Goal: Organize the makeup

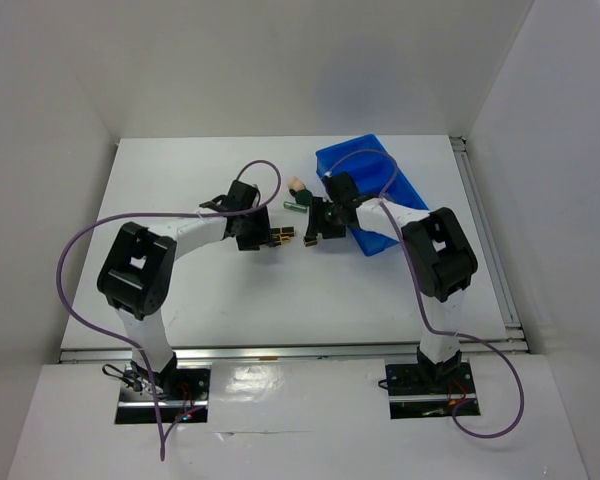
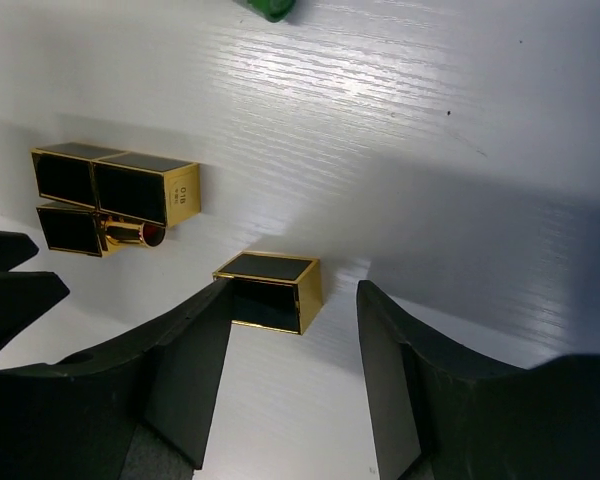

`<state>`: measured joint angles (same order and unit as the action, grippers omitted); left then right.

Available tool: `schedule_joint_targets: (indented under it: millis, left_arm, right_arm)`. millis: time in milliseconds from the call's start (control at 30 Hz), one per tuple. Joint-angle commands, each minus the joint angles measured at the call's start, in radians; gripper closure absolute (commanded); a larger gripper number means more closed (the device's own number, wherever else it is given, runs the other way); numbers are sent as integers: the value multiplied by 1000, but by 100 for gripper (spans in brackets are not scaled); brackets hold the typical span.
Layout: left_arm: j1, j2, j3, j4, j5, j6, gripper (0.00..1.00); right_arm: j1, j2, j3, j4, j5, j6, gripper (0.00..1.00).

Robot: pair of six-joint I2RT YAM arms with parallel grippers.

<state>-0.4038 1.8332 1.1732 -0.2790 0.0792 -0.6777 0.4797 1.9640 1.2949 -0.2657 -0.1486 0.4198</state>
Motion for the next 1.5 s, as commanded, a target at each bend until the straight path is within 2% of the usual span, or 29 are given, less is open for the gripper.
schedule_joint_targets:
  millis: [0,167,467,1033,1133,1467]
  left_arm:
    - [8,-52,-7,34,-7,-26,40]
    - [17,-74,-35,73,5,-46,41]
    - [26,-28,-24,73,14,-80,42]
    - [26,47,-4,93,44,-100,50]
    - [26,47,-4,93,44,-100,52]
    - [26,-40,-24,84,25,-80,52]
  right_arm:
    - [-16,-65,-17,48,-28,17,40]
    - [-26,-74,-37,69,-37,36,50]
    - [-26,-53,-37,79,-69,45,55]
    - [-26,-71,-65,97,-80,83,57]
    - [-26,-71,-65,117,-103,102,60]
    - [-26,-71,-83,172,-123,178,64]
